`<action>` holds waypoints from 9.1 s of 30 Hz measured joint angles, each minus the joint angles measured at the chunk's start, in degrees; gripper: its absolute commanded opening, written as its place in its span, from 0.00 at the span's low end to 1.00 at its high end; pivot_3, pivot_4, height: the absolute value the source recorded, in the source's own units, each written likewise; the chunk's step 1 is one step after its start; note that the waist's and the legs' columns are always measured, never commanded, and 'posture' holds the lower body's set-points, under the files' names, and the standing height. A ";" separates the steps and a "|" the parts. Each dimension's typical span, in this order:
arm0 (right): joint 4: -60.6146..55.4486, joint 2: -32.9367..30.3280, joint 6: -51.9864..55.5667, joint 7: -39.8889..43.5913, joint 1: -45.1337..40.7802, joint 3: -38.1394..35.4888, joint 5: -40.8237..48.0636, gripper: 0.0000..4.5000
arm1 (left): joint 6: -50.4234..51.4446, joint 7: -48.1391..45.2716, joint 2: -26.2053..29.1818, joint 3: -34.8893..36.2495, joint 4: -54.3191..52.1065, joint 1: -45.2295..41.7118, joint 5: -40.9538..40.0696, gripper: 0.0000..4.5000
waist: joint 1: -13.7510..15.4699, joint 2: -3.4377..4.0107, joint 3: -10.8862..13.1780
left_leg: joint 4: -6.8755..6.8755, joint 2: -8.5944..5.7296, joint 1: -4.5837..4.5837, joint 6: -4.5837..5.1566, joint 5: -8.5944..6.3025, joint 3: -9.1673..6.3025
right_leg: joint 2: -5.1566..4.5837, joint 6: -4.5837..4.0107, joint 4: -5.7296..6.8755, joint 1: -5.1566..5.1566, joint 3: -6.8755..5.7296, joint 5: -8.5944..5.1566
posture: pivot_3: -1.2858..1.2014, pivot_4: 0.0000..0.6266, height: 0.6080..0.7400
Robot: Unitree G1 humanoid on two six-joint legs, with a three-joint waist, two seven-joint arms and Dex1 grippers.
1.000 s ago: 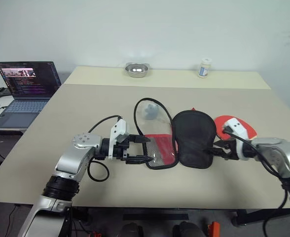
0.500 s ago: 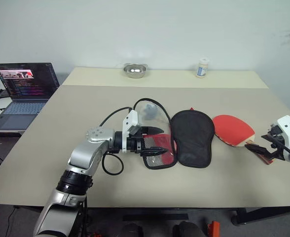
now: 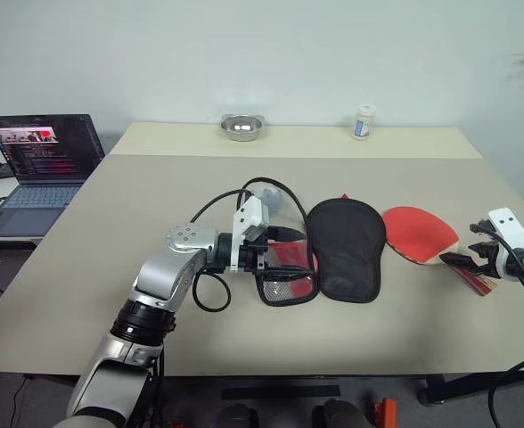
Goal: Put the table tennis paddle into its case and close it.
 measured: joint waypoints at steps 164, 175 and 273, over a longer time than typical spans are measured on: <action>-88.59 -8.73 41.07 -14.51 34.66 -36.01 50.54 1.00 | -11.44 0.94 -19.60 1.61 29.46 -18.53 5.30 0.01 | 0.50 -0.40 0.63 | -0.15 0.04 -0.35 -0.14 0.07 -0.31 | 0.06 0.34 -0.48 -0.09 -0.16 -0.09 | 0.52 0.24 1.00; -72.37 4.47 34.81 -29.41 25.79 -13.45 35.00 1.00 | -10.40 -2.91 -7.13 2.80 17.70 -8.90 4.54 0.01 | 0.55 -0.37 0.62 | -0.12 0.03 -0.41 -0.15 0.08 -0.21 | 0.01 0.07 -0.49 -0.13 -0.13 0.06 | 0.52 0.24 1.00; -84.42 28.89 57.44 -32.92 31.23 -7.79 28.46 0.00 | -8.03 -14.06 13.63 1.78 -1.33 11.25 0.30 0.00 | -0.59 -0.42 0.45 | -0.11 0.03 -0.19 -0.19 0.09 -0.23 | -0.06 -0.17 0.23 -0.22 -0.20 -0.19 | 0.52 0.24 1.00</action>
